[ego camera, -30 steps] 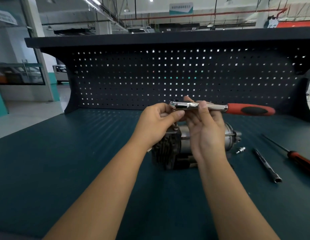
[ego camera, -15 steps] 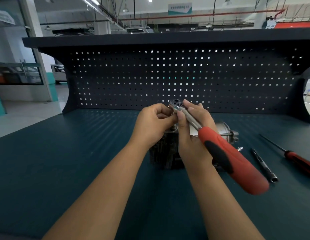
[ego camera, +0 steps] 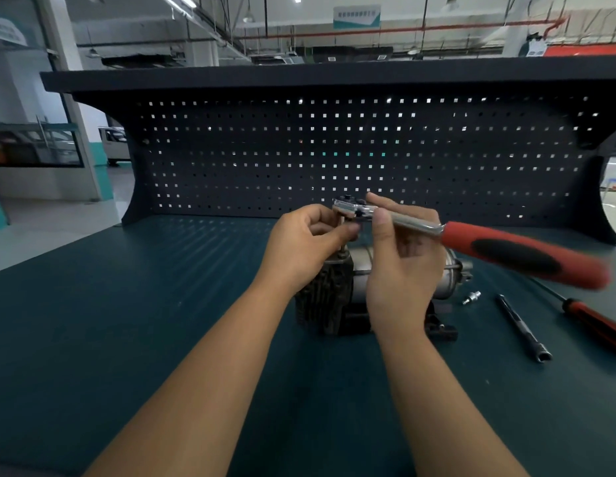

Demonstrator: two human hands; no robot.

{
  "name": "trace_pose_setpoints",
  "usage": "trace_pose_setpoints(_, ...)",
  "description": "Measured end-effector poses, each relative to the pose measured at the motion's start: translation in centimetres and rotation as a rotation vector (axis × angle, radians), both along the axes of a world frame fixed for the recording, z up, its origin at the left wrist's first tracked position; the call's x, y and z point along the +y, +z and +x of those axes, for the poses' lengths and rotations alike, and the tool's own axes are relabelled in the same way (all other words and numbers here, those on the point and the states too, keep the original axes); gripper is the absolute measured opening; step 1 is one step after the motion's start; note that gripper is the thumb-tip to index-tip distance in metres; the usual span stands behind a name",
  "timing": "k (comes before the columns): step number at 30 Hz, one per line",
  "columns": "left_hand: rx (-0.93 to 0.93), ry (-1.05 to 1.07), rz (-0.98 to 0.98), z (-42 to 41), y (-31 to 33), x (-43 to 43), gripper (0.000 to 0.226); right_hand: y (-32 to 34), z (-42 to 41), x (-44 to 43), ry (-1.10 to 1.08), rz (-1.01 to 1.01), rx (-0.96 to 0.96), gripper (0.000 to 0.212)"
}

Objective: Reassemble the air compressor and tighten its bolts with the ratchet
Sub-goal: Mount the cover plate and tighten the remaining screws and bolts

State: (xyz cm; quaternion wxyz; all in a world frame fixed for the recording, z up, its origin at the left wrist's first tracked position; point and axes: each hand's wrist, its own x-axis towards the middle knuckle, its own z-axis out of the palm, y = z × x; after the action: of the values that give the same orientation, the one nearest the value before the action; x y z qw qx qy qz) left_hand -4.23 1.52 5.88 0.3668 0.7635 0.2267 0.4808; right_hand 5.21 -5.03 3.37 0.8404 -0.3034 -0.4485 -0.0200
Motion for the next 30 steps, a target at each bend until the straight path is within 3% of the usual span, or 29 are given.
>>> trace_pose_setpoints(3,0.001,-0.035,-0.071,1.5,-0.1,-0.7,0.01,-0.6,-0.3,0.2,-0.204,-0.063,-0.153,0.011)
trace_pose_setpoints(6,-0.101,0.141,0.104,1.9,-1.5,0.7,0.028,-0.8,-0.7,0.2,-0.346,-0.076,-0.258,0.017)
trace_pose_setpoints(7,-0.065,0.04,0.114,1.4,-1.3,0.1,0.024,-0.6,-0.7,0.1,-0.289,-0.076,-0.237,0.009)
trace_pose_setpoints(8,-0.038,-0.047,0.003,1.3,-0.7,0.0,0.019,-0.4,-0.7,0.0,-0.192,-0.074,-0.182,0.008)
trace_pose_setpoints(10,-0.037,-0.027,-0.067,0.1,-0.3,0.5,0.015,0.3,0.0,0.1,0.096,-0.071,0.06,0.016)
trace_pose_setpoints(13,-0.029,-0.029,-0.008,0.5,-0.2,0.5,0.015,1.0,1.7,0.4,0.605,-0.106,0.463,0.01)
trace_pose_setpoints(15,0.0,-0.003,0.009,1.1,-0.3,0.3,0.017,1.0,2.2,0.5,0.686,-0.132,0.52,0.01)
trace_pose_setpoints(17,0.003,0.011,0.03,0.7,-0.2,0.6,0.017,0.7,1.8,0.7,0.556,-0.102,0.427,0.013)
trace_pose_setpoints(20,0.037,0.034,0.04,1.0,-0.3,0.4,0.012,0.3,0.7,0.2,0.107,-0.053,0.118,0.021)
trace_pose_setpoints(24,-0.044,0.0,-0.061,0.9,-0.4,0.4,0.013,-0.5,-0.4,-0.3,-0.297,-0.106,-0.244,0.005)
trace_pose_setpoints(25,-0.054,-0.006,-0.077,0.8,-0.3,0.4,0.013,-0.6,-0.6,-0.3,-0.387,-0.11,-0.29,0.012)
trace_pose_setpoints(26,-0.061,0.001,-0.082,0.8,-0.3,0.4,0.013,-0.7,-0.6,-0.3,-0.43,-0.108,-0.318,0.016)
trace_pose_setpoints(28,-0.063,0.026,-0.08,0.9,-0.2,0.3,0.012,-0.6,-0.4,-0.5,-0.395,-0.116,-0.354,0.006)
trace_pose_setpoints(30,-0.078,0.014,-0.091,0.8,-0.2,0.2,0.016,-0.3,-0.4,-0.6,-0.213,-0.122,-0.36,0.029)
